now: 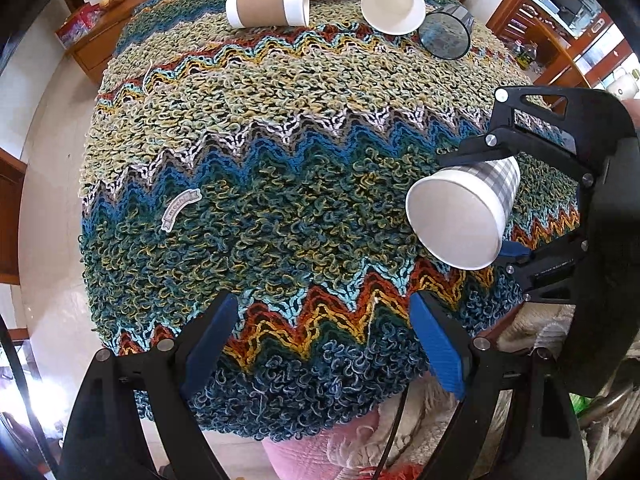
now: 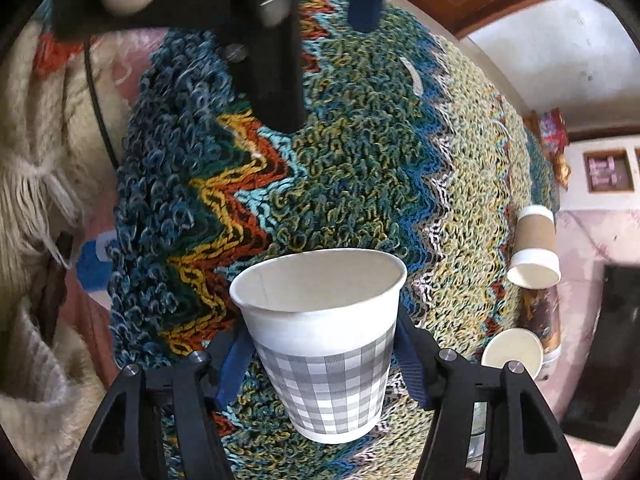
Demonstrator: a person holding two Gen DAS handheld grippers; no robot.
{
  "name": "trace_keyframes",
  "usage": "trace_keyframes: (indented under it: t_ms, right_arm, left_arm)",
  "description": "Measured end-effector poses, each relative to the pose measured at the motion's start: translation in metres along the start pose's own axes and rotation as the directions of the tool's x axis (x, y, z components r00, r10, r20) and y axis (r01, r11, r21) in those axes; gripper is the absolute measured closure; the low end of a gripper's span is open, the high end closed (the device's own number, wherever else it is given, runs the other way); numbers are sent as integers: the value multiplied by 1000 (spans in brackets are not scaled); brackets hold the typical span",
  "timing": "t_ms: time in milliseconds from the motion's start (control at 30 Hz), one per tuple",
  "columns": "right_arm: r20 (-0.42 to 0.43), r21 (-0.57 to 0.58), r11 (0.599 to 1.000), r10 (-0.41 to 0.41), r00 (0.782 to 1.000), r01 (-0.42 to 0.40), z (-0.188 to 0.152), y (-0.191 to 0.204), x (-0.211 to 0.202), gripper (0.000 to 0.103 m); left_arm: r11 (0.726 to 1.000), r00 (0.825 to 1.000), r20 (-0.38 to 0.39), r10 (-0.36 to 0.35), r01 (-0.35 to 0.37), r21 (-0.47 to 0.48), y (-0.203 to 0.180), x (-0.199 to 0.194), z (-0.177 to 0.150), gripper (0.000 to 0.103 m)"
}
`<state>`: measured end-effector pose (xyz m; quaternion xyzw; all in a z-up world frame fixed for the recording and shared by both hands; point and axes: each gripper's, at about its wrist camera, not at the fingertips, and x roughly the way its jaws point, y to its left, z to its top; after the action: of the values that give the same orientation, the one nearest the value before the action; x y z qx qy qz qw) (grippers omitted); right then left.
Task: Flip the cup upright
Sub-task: 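Open the left tool and turn the cup mouth-up in the right tool, then lower the upright checkered cup onto the blanket with the right tool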
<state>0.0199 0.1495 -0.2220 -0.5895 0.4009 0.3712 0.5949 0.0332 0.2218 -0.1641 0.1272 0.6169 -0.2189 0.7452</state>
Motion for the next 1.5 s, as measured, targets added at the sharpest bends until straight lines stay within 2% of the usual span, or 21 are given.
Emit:
trace_keyframes:
  t_ms: [133,200,267,333,467,567,667,733,800,900,967,1067,1133,1233,1267,1500]
  right_arm:
    - [5,97,995,18,1000,-18,-3,-15,1,40]
    - [19,181,983,39,999,-42,-8,-26,1,40]
    - [44,276,959,61,997,-71,-15,-35,-1,40]
    - [81,384,918,79,994,-104,-25,-47,-3,40]
    - [196,589,785,92,976,-192,-47,-67,-10,40]
    - [281,720,650,48,958,-244,-65,-76,-15,40]
    - [326,810,519,-9,945,-274,-77,-80,-14,40]
    - [347,865,405,-55,936,-297,-86,-85,-11,40]
    - [342,906,305,-116,933,-294,-94,-84,-11,40]
    - [298,946,192,-209,931,-260,-104,-83,-14,40]
    - [252,967,119,-273,928,-227,-109,-83,-15,40]
    - [214,976,41,-341,915,-213,-116,-83,-16,40]
    - [192,980,13,-366,911,-201,-118,-81,-13,40]
    - [194,978,-9,-321,927,-208,-120,-78,1,40]
    - [191,978,-11,-330,925,-206,-121,-76,0,40]
    - [206,978,48,-277,938,-201,-118,-61,-10,39]
  left_arm:
    - [1000,1000,-2,-1,1,-4,2,1,2,14]
    - [1000,1000,1,0,0,-5,3,0,2,14]
    - [1000,1000,4,-1,1,-10,4,-1,3,14]
    - [1000,1000,12,1,0,-13,4,-2,4,14]
    - [1000,1000,18,-3,4,-16,5,-6,6,14]
    - [1000,1000,20,-5,5,-13,4,-7,9,14]
    - [1000,1000,20,-8,8,-5,-1,-7,12,14]
    - [1000,1000,19,-7,7,3,-3,-8,13,14]
    - [1000,1000,21,-8,8,9,-7,-7,13,14]
    - [1000,1000,27,-9,9,18,-10,-8,13,14]
    - [1000,999,33,-11,11,16,-12,-9,13,14]
    - [1000,999,49,-6,6,7,-13,-10,14,14]
    - [1000,998,61,-8,8,3,-15,-11,16,14]
    - [1000,997,69,-23,23,-3,-18,-12,20,14]
    - [1000,997,72,-25,25,-4,-20,-13,20,14]
    - [999,996,77,-37,39,-18,-22,-14,22,14]
